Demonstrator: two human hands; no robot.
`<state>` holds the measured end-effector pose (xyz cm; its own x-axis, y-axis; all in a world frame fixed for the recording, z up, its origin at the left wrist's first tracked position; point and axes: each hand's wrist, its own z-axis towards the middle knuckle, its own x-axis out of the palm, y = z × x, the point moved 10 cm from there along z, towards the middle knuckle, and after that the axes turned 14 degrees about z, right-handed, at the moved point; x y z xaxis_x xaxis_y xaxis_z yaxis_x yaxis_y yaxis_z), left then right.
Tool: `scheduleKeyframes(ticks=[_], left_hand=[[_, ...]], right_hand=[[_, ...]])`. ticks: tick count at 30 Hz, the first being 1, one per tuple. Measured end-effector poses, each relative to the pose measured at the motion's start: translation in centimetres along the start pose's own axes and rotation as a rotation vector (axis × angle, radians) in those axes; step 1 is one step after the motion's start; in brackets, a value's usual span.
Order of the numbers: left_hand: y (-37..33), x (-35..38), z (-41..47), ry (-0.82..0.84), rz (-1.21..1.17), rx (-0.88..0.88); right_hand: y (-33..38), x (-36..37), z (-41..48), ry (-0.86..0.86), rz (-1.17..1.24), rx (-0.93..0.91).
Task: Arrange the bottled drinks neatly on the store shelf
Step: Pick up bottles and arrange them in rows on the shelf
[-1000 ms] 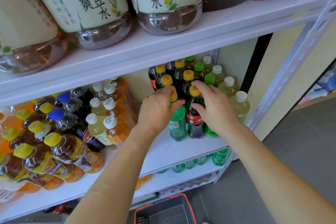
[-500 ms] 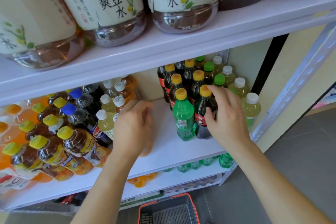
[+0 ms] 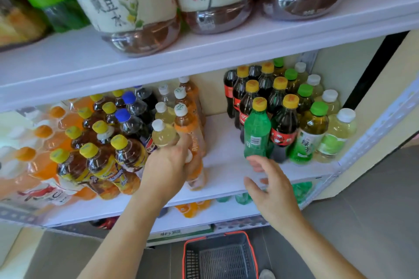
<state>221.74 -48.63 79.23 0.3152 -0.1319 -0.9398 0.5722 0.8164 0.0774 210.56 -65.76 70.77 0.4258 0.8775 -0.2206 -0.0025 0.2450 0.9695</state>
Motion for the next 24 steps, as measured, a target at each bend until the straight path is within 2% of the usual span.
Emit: scheduleKeyframes(ticks=[5,7,9,13,16,17,21,24], left_hand=[[3.4,-4.2,-2.0,-0.188,-0.431,-0.193],[4.8,-4.5,-2.5,-0.192,-0.653,-0.290],[6.2,-3.9,-3.0,-0.163,-0.880,-0.410],[8.1,-1.5,-4.5,-0.035,-1.194,-0.574],[6.7,0.1,-5.3,0.178,-1.679,-0.484],[6.1,0.1,-5.5,0.231,-1.753,-0.418],[3.4,0.4,-6.7,0.381,-1.866,-0.252],[3.0,0.4,-7.2,0.355,-1.939,-0.324]], right_hand=[[-6.6,4.9,-4.6,0.064,0.721,0.786],[-6.1,7.5,-7.0,0.173,0.987,0.970],[-4.4,9.0,-8.0,0.236,1.150,0.977],[-2.5,9.5,-8.0,0.056,1.223,0.847],[-1.2,9.9,-9.0,-0.047,1.262,0.822],[-0.9,10.3,-9.7,-0.049,1.282,0.837],[0.5,12.7,-12.7,0.031,1.311,0.912],[1.4,13.1,-14.0,0.081,1.252,0.895]])
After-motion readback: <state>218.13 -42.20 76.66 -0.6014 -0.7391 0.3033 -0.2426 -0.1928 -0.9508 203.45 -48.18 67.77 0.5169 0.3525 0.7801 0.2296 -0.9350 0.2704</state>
